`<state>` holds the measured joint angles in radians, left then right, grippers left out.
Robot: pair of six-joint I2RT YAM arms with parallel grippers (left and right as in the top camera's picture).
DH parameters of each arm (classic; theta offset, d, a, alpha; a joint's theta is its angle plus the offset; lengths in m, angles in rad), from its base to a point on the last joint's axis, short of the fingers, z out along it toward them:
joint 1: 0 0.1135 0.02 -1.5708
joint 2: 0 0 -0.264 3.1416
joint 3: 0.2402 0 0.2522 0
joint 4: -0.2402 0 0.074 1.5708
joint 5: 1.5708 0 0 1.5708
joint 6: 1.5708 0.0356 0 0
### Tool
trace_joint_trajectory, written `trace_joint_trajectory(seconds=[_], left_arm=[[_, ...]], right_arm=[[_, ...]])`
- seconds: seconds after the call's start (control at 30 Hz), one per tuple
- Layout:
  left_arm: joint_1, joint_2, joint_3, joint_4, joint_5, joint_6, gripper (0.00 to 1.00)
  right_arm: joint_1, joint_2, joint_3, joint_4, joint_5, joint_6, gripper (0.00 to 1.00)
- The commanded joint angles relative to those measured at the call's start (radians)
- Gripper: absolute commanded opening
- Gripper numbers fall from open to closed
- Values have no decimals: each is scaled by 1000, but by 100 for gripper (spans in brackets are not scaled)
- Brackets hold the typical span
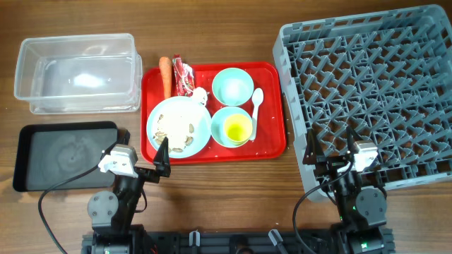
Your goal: Sort waste into correct bins and load items into the dishwasher rack
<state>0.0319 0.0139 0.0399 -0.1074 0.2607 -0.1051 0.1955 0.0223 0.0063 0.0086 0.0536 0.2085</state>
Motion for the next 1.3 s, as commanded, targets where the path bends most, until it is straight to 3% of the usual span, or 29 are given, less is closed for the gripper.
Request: trace_joint_trajectory(seconds=[0.0, 0.4, 0.53, 0.73, 0.83, 0.97, 1.03, 1.13, 1.27], left_arm=[[2, -7, -10, 3, 12, 19, 100], [2, -7, -10, 4, 12, 19, 100], [4, -7, -10, -2, -105, 53, 100], [3, -7, -10, -4, -72, 39, 100], [3, -6, -10, 29, -44, -65, 100], [3, -5, 8, 217, 38, -221, 100], [3, -4, 55, 241, 38, -229, 100], [3, 58, 191, 187, 35, -229, 100], [3, 283, 451, -25, 35, -229, 100]], right_arm=[[-3, -5, -1, 5, -2, 4, 100], [-2, -5, -1, 5, -2, 4, 100], [-2, -5, -1, 7, -2, 13, 100], [-3, -5, -1, 19, -2, 298, 100], [-3, -5, 0, 60, -47, 452, 100], [-3, -4, 58, 80, -81, 386, 100], [-3, 0, 108, 80, -87, 312, 100], [-3, 61, 266, 21, -120, 155, 100], [-3, 243, 502, -154, -130, 89, 100]])
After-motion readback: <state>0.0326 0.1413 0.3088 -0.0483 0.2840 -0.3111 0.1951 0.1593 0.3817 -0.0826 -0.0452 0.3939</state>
